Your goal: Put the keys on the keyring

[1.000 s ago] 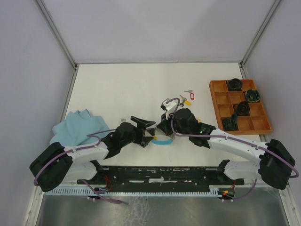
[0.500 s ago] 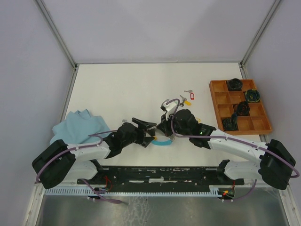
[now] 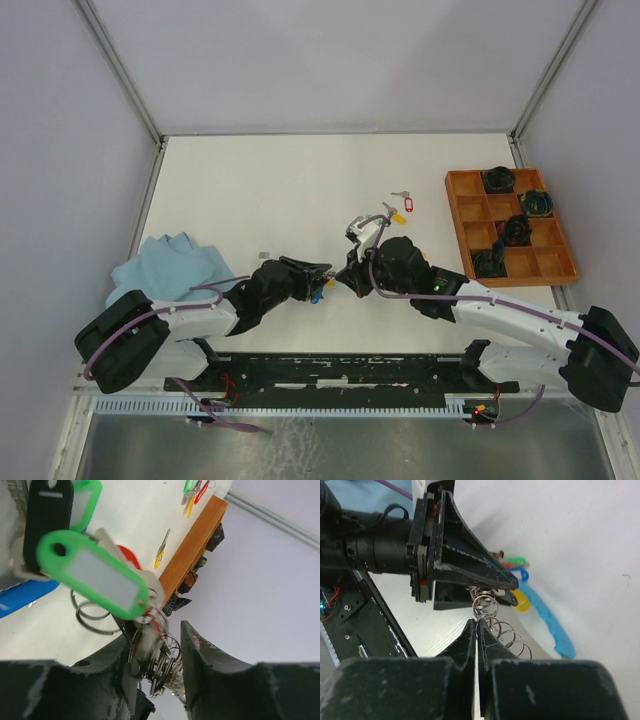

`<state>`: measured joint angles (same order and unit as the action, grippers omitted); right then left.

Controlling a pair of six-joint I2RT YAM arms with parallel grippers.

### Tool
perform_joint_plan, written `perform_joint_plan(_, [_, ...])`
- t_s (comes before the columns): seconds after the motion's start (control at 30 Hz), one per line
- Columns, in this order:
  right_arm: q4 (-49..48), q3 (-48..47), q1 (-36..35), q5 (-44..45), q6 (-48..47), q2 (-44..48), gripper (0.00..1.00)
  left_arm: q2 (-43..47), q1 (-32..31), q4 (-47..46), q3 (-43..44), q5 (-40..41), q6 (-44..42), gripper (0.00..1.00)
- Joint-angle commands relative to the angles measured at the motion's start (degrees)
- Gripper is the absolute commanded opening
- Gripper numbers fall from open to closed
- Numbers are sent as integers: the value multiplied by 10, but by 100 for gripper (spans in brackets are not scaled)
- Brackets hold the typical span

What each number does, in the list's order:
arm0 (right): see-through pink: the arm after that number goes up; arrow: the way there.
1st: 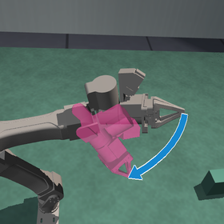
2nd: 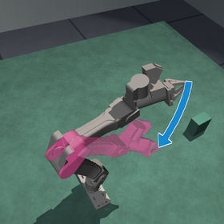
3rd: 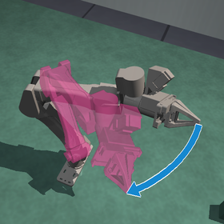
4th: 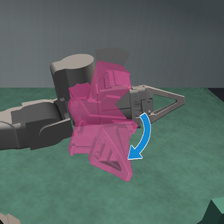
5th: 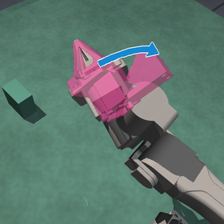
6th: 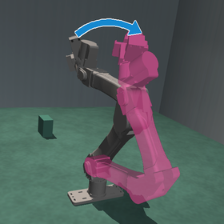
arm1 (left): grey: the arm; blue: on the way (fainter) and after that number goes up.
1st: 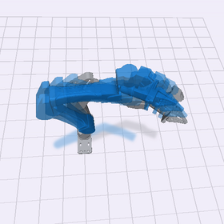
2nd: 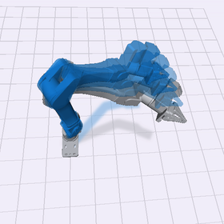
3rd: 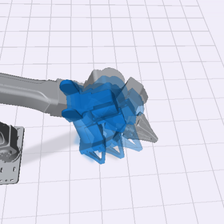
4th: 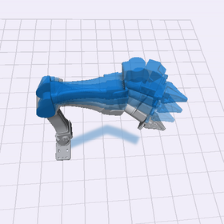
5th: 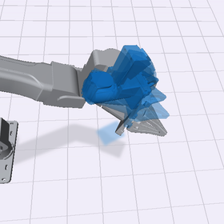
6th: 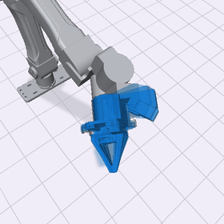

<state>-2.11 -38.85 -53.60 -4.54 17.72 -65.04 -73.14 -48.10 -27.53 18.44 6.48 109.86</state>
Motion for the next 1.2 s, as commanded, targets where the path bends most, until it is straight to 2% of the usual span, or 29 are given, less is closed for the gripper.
perform_joint_plan(0.0, [-9, 7, -4, -15, 11, 19, 3, 3, 0, -28, 9, 33, -31, 37])
perform_joint_plan(0.1, [6, 8, -4, -14, 14, 19, 8, 1, 0, -26, 8, 35, -60, 29])
perform_joint_plan(0.23, [36, 7, -4, -16, 11, 34, 23, 3, 1, 20, 22, 44, -119, 21])
perform_joint_plan(0.37, [85, -6, -4, -21, -26, 47, 38, 7, 2, 103, 66, 53, -239, 17])
perform_joint_plan(0.47, [104, -15, -4, -35, -78, 46, 44, 13, 2, 159, 93, 61, -306, 15])
perform_joint_plan(0.6, [92, -18, -4, -102, -165, 22, 46, 27, 2, 228, 125, 74, -381, 14])
perform_joint_plan(0.7, [63, -13, -4, -119, -206, 10, 47, 29, 2, 293, 160, 87, -437, 14])
perform_joint_plan(0.97, [-111, 77, -6, -159, -343, 20, 45, 33, 2, 353, 217, 116, -566, 12])
perform_joint_plan(1.1, [-149, 87, -7, -129, -352, 20, 45, 41, -1, 348, 245, 145, -682, 12])
perform_joint_plan(1.17, [-164, 86, -8, -100, -329, 21, 46, 61, -12, 326, 248, 191, -741, 9])
